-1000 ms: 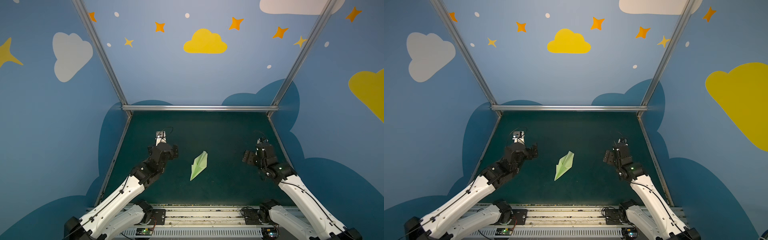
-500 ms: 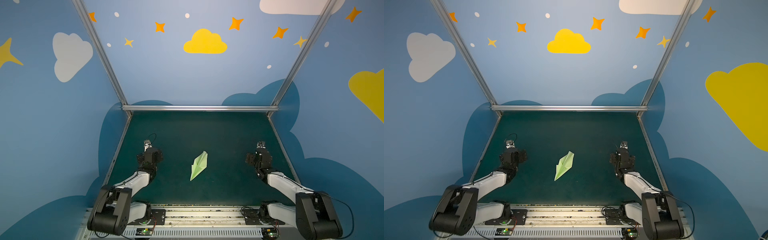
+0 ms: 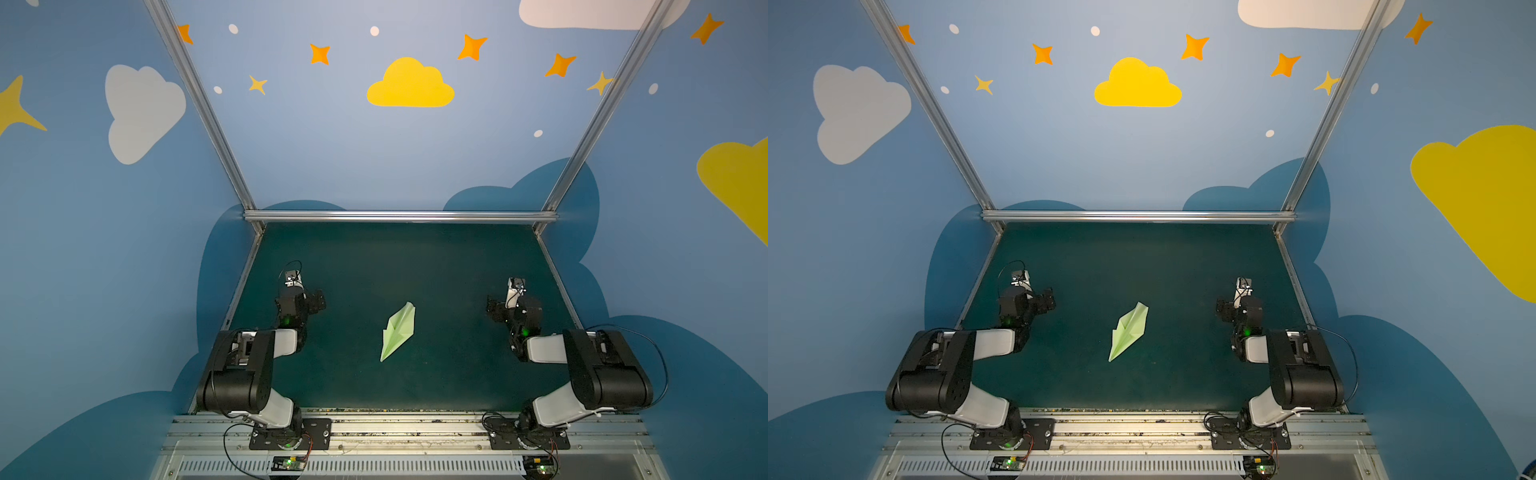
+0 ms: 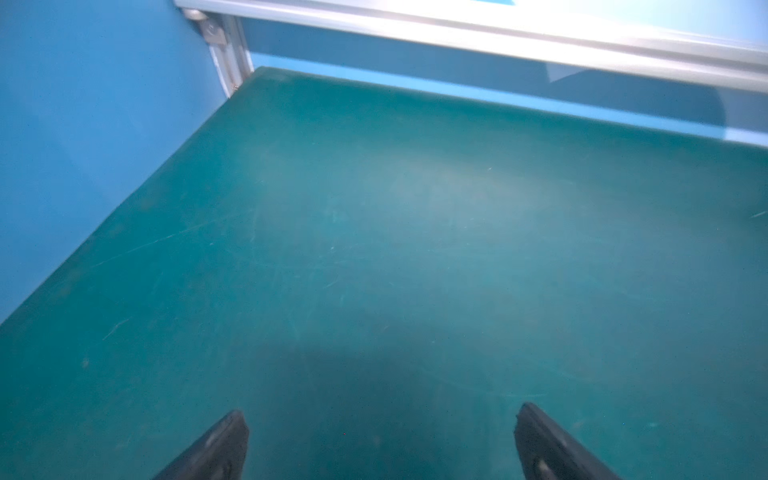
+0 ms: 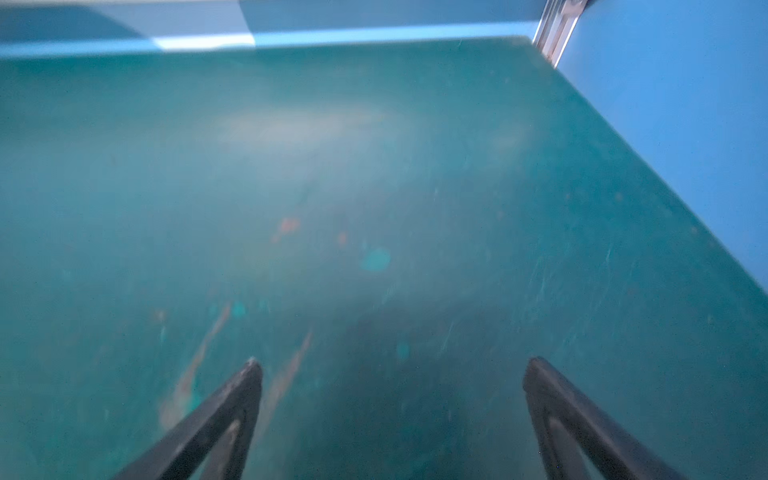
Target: Fold a paper plane with a square sheet of paper (fold left side to right side)
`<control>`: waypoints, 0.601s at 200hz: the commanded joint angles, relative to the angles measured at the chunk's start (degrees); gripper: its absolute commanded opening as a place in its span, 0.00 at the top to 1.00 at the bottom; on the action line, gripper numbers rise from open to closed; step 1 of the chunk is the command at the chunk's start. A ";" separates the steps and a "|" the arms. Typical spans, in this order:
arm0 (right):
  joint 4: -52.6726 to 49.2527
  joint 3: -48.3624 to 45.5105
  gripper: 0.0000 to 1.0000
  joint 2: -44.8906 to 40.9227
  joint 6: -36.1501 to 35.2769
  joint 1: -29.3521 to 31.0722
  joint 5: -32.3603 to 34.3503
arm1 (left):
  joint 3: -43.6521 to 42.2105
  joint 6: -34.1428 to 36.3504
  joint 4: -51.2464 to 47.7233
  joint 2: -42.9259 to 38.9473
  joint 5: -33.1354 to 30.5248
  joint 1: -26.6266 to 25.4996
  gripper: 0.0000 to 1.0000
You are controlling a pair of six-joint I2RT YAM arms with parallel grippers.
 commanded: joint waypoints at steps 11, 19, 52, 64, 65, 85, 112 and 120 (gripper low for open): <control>2.83 0.81 0.03 -0.28 -0.22 0.05 -1.37 | 0.42 -0.36 -0.51 0.28 3.20 0.57 0.00; 0.49 1.53 0.03 -0.97 -0.44 0.12 -1.21 | 0.41 -0.42 -0.50 0.31 3.20 0.57 0.00; -2.86 2.33 0.03 -1.82 -0.42 0.28 -1.22 | 0.41 -0.36 -0.57 0.25 3.20 0.56 0.00; -2.11 2.38 0.03 -1.44 -0.45 0.22 -1.10 | 0.33 -0.34 -0.50 0.15 3.20 0.57 0.00; -2.13 2.36 0.03 -1.44 -0.50 0.26 -1.08 | 0.32 -0.35 -0.50 0.19 3.20 0.57 0.00; -2.89 2.80 0.03 -1.13 -0.22 0.12 -1.28 | 0.41 -0.34 -0.50 0.20 3.20 0.49 0.00; -3.14 2.78 0.03 -1.39 -0.37 0.03 -1.48 | 0.21 -0.16 -0.42 -0.10 3.36 0.47 0.00; -2.50 2.17 0.03 -1.70 -0.59 0.29 -0.98 | 0.00 0.07 -0.33 -0.34 3.42 0.51 0.00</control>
